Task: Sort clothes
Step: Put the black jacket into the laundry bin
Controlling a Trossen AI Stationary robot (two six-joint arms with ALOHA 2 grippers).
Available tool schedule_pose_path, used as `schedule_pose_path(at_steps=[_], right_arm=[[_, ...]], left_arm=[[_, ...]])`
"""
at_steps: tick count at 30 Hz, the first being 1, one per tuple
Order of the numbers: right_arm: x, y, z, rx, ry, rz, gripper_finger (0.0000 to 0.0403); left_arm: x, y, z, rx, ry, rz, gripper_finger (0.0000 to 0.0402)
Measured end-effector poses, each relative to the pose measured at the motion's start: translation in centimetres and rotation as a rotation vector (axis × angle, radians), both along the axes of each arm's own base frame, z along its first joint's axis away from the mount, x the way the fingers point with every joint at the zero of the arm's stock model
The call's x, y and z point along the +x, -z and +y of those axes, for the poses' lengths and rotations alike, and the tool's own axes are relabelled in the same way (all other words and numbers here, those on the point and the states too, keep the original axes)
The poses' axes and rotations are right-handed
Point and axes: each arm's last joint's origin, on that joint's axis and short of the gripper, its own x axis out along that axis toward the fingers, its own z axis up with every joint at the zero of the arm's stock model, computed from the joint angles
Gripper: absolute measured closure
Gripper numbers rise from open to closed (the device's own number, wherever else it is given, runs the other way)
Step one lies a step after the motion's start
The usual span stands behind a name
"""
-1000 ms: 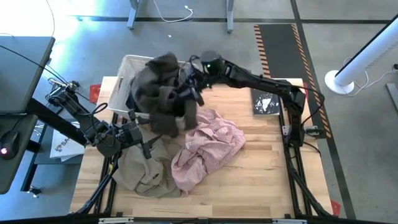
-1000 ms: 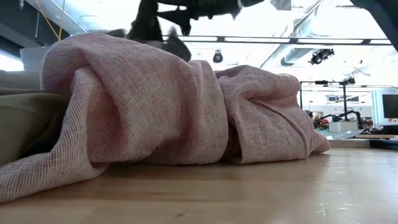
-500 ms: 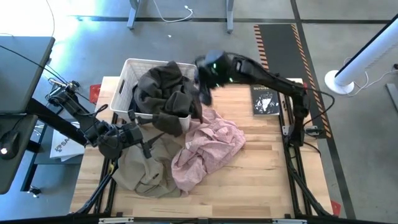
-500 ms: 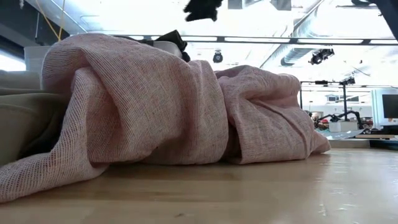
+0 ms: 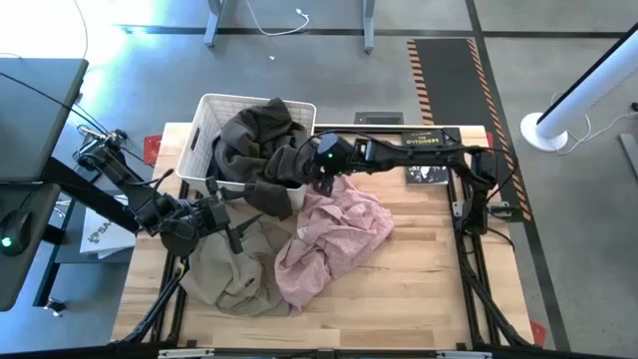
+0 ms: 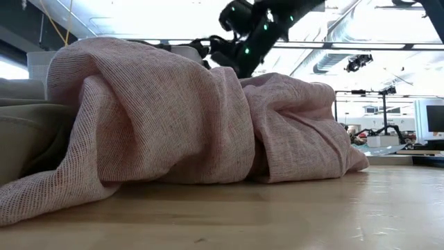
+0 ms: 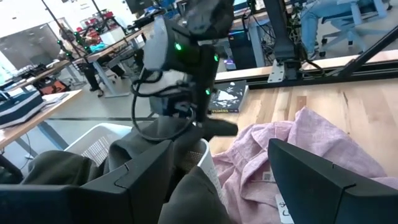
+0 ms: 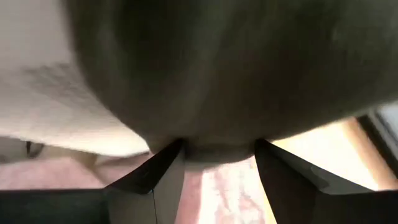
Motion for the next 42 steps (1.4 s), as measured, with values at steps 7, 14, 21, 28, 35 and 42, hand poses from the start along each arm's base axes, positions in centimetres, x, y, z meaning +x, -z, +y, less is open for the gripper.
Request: schedule_pose_path(at_steps=[7,14,21,28,35,42], right_arm=[[0.1,1.5,-0.5,-0.059,0.044,-0.118,0.0336],[0.1,-3.0,1.0,-0.229,0.098,-0.094,0.0394],[-0.6,-11.9,2.8,-0.366,0.069,-0.354,0.0399],[1.5,-13.7,1.5,-0.326,-0.121,-0.697,0.0399],[3.2,-7.3,-2.3,-0.185,-0.022,-0.471,0.0394],[1.6,-9.7,-2.7,-0.175,-0.004,-0.424,0.0304]], left_arm=[[0.0,0.0,0.0,0.000,0.000,0.000,0.0140],[0.0,0.0,0.0,0.005,0.000,0.005,0.0140],[0.0,0.1,0.0,0.006,0.000,0.006,0.0140],[0.1,0.0,0.2,0.005,-0.013,0.005,0.0140],[0.1,0.1,0.3,0.008,-0.019,0.011,0.0140],[0.2,0.2,0.2,-0.023,0.030,0.023,0.0140]])
